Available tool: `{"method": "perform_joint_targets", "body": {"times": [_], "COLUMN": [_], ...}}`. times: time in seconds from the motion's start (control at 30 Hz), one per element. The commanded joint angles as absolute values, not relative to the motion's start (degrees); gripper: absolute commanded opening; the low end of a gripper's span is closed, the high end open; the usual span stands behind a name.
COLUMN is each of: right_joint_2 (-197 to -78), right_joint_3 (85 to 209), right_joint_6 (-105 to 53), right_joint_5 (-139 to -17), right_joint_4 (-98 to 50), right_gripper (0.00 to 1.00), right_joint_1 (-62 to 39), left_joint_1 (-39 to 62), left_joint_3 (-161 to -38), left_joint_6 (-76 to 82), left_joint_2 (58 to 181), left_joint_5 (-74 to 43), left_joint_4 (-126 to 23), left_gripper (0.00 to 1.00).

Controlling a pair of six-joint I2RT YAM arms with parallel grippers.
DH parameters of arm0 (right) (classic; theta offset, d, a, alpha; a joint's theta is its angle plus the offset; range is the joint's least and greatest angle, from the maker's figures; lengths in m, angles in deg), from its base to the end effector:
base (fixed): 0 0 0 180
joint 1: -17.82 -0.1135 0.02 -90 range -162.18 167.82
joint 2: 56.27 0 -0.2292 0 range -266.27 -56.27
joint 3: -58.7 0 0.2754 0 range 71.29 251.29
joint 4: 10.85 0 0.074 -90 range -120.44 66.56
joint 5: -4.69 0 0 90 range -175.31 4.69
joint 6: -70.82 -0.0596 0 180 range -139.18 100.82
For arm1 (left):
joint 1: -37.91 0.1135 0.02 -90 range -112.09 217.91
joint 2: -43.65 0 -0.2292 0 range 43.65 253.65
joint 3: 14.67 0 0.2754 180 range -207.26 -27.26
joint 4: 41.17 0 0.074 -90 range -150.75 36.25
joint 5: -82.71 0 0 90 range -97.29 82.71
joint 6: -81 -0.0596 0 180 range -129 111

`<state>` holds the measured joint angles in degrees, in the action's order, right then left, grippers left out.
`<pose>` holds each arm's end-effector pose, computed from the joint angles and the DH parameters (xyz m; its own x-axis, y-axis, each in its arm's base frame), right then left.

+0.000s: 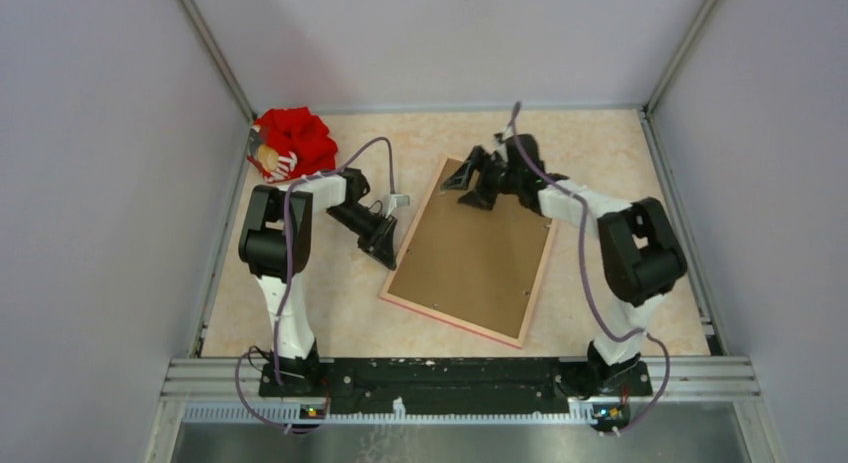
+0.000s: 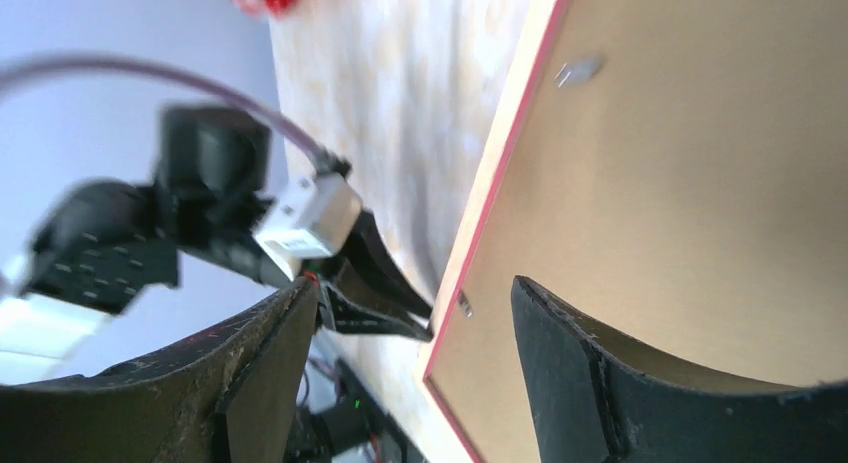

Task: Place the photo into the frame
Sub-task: Install the photo frame at the center of the board, then adjust the photo frame at the center of the board.

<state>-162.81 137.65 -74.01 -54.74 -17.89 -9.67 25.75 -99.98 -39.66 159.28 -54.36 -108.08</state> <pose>0.3696 0.2265 0.1345 -0.9187 0.3154 -0.2377 -0.0307 0.5431 0.8391 0.3256 -0.1148 0.0674 -0.8070 0.5292 -0.2621 0.5405 0.4829 -0.6890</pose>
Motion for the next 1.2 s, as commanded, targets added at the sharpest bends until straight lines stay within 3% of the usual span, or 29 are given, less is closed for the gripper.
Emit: {"method": "perform_joint_targets", "body": {"times": [0.0, 0.07, 0.13, 0.33, 0.5, 0.7, 1.03, 1.17], "right_joint_2": [-151.32, -148.06, -144.56, -134.0, -136.94, -145.31, -158.11, -163.87], "right_joint_3": [135.81, 134.44, 132.82, 124.73, 122.87, 122.54, 129.34, 138.51], "right_joint_6": [-66.81, -64.17, -61.69, -60.58, -59.84, -61.42, -63.81, -63.92], "right_joint_5": [-59.27, -64.28, -70.57, -79.25, -83.24, -79.43, -71.35, -69.82], "right_joint_4": [-27.48, -33.69, -39.47, -42.39, -40.86, -34.14, -28.48, -31.18], "right_gripper": [0.71, 0.73, 0.82, 0.98, 0.99, 0.99, 0.99, 0.99], "right_joint_1": [-0.79, 2.89, 6.35, 15.93, 16.83, 16.85, 16.54, 13.53], "left_joint_1": [25.17, 25.17, 25.17, 25.08, 24.74, 24.17, 19.28, 15.77], "left_joint_3": [-98.49, -98.38, -98.19, -97.46, -97.07, -95.84, -94.58, -96.06], "left_joint_6": [-43.79, -44.1, -44.51, -45.56, -45.83, -46.21, -45.79, -46.04], "left_joint_2": [159.74, 159.61, 159.44, 158.87, 158.73, 157.88, 157.48, 159.5], "left_joint_5": [-46.1, -45.82, -45.53, -45.01, -44.84, -44.42, -42.57, -43.55], "left_joint_4": [-103.06, -103.06, -103.13, -103.06, -102.89, -102.62, -100.67, -101.34], "left_gripper": [0.24, 0.24, 0.24, 0.24, 0.23, 0.23, 0.23, 0.24]}}
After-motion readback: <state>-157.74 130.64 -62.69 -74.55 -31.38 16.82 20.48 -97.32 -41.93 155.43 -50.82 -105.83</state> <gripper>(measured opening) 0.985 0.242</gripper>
